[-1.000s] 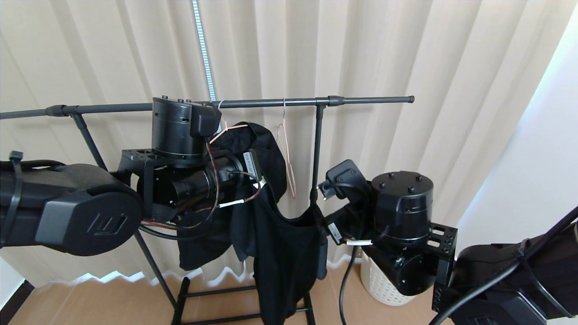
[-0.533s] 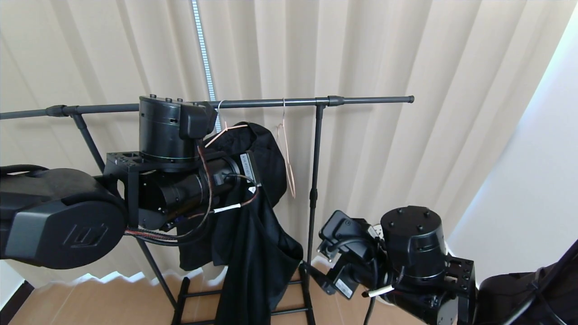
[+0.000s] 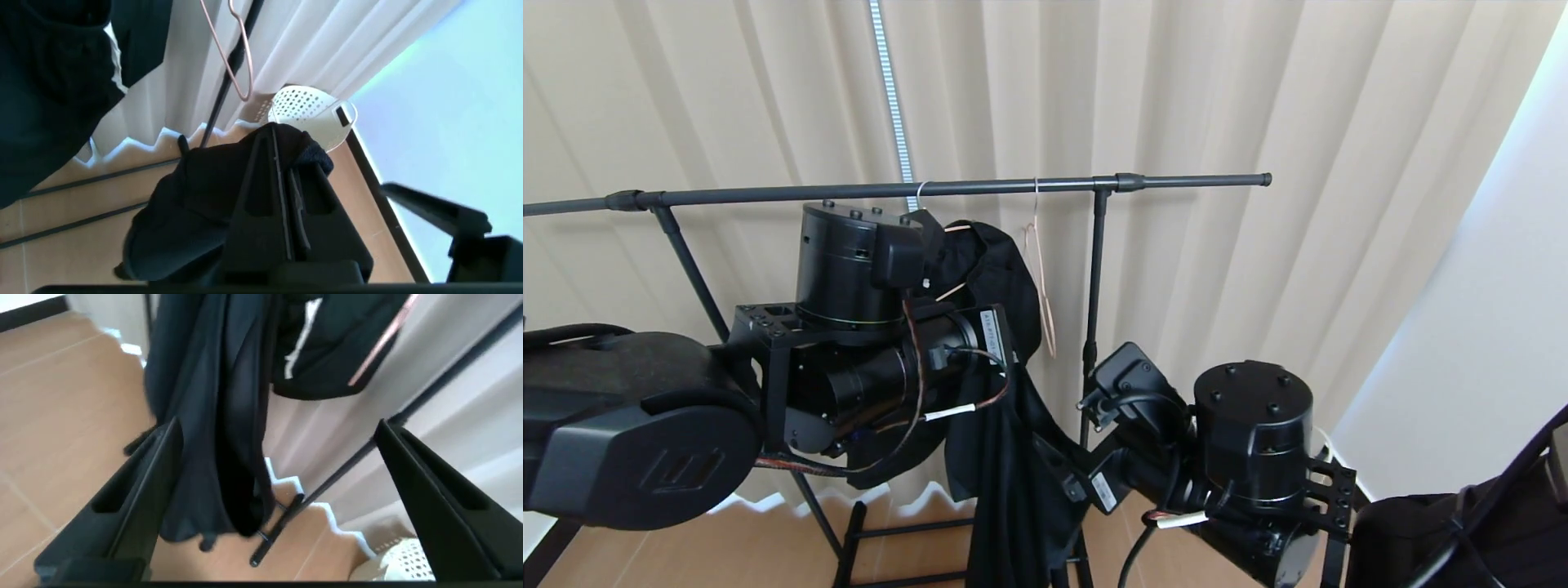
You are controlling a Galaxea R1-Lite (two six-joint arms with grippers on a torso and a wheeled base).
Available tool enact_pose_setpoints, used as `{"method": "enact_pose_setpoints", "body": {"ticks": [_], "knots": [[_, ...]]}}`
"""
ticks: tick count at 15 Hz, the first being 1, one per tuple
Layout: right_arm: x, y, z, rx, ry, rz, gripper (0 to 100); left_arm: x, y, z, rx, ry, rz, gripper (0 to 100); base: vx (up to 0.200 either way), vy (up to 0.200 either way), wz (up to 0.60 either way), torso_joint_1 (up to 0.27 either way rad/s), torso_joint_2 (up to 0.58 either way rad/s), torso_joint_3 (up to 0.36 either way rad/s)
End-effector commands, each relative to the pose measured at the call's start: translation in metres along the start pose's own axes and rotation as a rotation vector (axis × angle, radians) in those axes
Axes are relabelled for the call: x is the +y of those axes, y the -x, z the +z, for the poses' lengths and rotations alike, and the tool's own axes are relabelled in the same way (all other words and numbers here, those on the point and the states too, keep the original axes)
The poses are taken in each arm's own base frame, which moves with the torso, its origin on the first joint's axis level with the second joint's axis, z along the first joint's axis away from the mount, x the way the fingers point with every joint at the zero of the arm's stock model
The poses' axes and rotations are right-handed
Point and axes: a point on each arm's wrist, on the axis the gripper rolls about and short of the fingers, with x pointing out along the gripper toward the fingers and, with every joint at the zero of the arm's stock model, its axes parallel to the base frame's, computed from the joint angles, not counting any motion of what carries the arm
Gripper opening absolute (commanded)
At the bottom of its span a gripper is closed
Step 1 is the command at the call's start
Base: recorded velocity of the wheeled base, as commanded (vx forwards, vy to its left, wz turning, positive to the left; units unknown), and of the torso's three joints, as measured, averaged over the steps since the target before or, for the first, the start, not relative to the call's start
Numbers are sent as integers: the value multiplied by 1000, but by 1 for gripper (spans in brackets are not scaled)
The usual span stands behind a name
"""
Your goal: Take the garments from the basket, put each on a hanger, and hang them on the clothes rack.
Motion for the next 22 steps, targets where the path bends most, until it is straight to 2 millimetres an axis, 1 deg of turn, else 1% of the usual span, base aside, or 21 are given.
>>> {"method": "enact_pose_setpoints", "body": {"ticks": [1, 2, 4, 6, 11, 15, 16, 18, 20, 21, 22], "knots": [[1, -14, -9, 30, 4, -21, 100, -3, 1, -4, 9, -7, -7, 0, 0, 0, 0, 0, 0, 0], [-1, -15, -8, 28, 1, -29, 100, -3, 1, -4, 9, -7, -8, 0, 0, 0, 0, 0, 0, 0], [-12, -19, -9, 35, -6, -59, 100, -7, 5, -5, 10, -12, -24, 0, 0, 0, 0, 0, 0, 0], [-16, -20, -10, 45, -7, -70, 100, -10, 10, -5, 6, -14, -40, 0, 0, 0, 0, 0, 0, 0], [-20, -31, -19, 70, -6, -90, 100, -16, 20, -8, 12, -28, -69, 0, 0, 0, 0, 0, 0, 0], [-20, -33, -19, 70, -6, -106, 100, -13, 23, -14, 30, -69, -69, 0, 0, 0, 0, 0, 0, 0], [-20, -33, -19, 71, -7, -107, 0, -13, 23, -13, 27, -69, -70, 0, 0, 0, 0, 0, 0, 0], [-24, -36, -17, 68, -11, -144, 0, -12, 25, -13, 27, -80, -70, 0, 0, 0, 0, 0, 0, 0], [-34, -39, -15, 68, -21, -191, 0, -5, 27, -14, 29, -115, -60, 0, 0, 0, 0, 0, 0, 0], [-39, -39, -14, 64, -26, -208, 0, 2, 26, -13, 40, -128, -63, 0, 0, 0, 0, 0, 0, 0], [-47, -40, -12, 57, -34, -235, 0, 15, 26, -11, 58, -137, -83, 0, 0, 0, 0, 0, 0, 0]]}}
